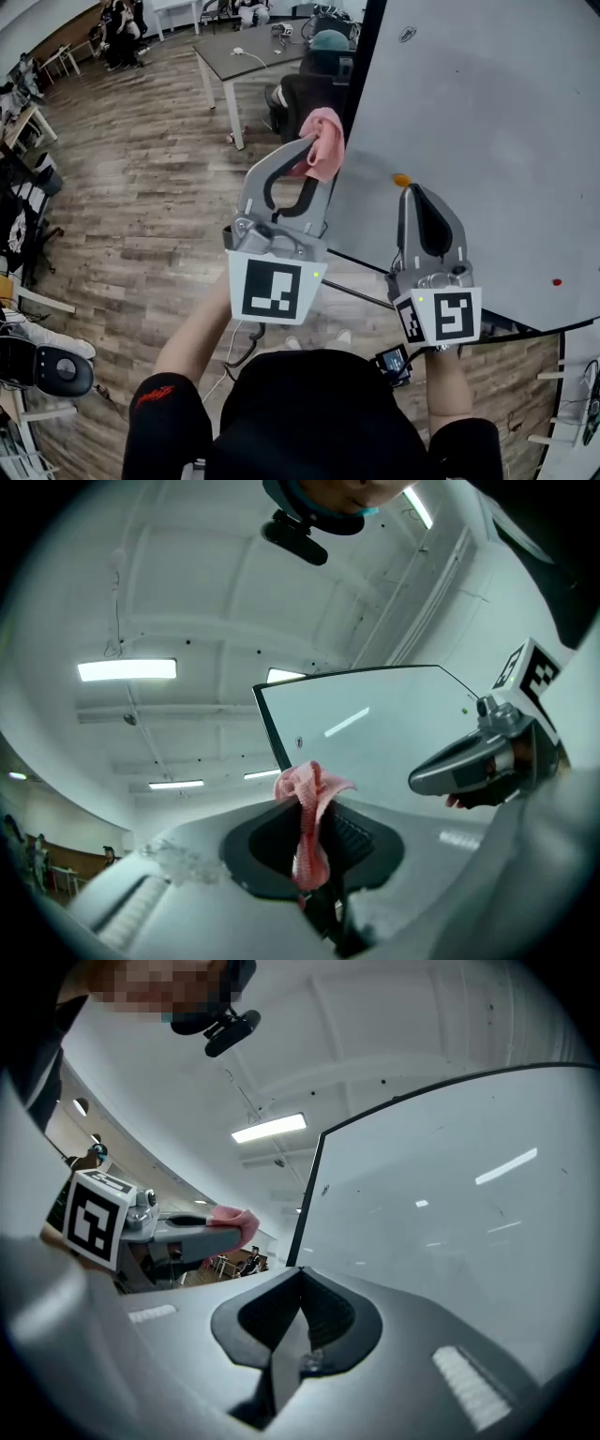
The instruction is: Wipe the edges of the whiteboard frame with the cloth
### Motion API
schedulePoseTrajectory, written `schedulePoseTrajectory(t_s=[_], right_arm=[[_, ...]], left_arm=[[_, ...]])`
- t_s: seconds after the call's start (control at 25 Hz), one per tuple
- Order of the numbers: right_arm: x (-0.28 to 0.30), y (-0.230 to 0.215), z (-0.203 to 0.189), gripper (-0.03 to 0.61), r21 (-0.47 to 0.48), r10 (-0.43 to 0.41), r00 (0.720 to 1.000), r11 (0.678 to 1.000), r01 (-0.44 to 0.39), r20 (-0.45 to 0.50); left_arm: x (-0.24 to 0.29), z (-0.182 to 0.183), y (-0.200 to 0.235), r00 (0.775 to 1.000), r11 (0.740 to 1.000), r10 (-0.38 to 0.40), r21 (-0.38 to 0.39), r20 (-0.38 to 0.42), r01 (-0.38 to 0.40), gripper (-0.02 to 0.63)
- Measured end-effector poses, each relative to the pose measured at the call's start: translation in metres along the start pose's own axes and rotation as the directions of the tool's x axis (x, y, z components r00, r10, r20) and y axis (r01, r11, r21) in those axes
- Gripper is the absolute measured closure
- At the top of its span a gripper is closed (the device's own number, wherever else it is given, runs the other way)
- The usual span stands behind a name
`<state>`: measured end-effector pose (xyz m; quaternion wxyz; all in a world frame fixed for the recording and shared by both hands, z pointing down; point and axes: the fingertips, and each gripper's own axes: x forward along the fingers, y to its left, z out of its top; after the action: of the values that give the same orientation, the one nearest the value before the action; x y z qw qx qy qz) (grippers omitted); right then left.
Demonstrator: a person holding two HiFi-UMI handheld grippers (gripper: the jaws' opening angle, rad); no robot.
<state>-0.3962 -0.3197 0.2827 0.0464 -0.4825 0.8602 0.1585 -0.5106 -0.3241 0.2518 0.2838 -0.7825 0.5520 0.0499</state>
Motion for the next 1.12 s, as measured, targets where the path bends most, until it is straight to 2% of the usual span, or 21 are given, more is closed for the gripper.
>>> schedulePoseTrajectory(t_s=[0.2,0.32,0.68,0.84,1.12], right_arm=[[-0.008,0.010,-0.017,0.577,0.013,-0.008,0.999,1.000,0.009,-0.032],[-0.006,0.008,-0.036,0.577,0.022,-0.006,1.000,1.000,0.007,-0.030],[-0.015,0.006,-0.097,0.577,0.095,-0.007,0.993,0.995,0.019,-0.119],[-0.028,0.007,-0.131,0.577,0.131,-0.017,0.987,0.991,0.039,-0.161],[-0.042,0.012,-0.161,0.577,0.165,-0.024,0.977,0.984,0.060,-0.211]], left_arm=[[-0.025,-0.032,-0.022,0.998,0.992,-0.034,-0.120,-0.044,0.029,0.566],[-0.031,-0.052,-0.035,0.998,0.988,-0.048,-0.147,-0.045,0.041,0.566],[-0.047,-0.101,-0.071,0.988,0.970,-0.114,-0.228,-0.099,0.089,0.566],[-0.062,-0.131,-0.095,0.976,0.945,-0.166,-0.304,-0.141,0.117,0.566],[-0.083,-0.155,-0.124,0.963,0.910,-0.204,-0.398,-0.177,0.119,0.566]])
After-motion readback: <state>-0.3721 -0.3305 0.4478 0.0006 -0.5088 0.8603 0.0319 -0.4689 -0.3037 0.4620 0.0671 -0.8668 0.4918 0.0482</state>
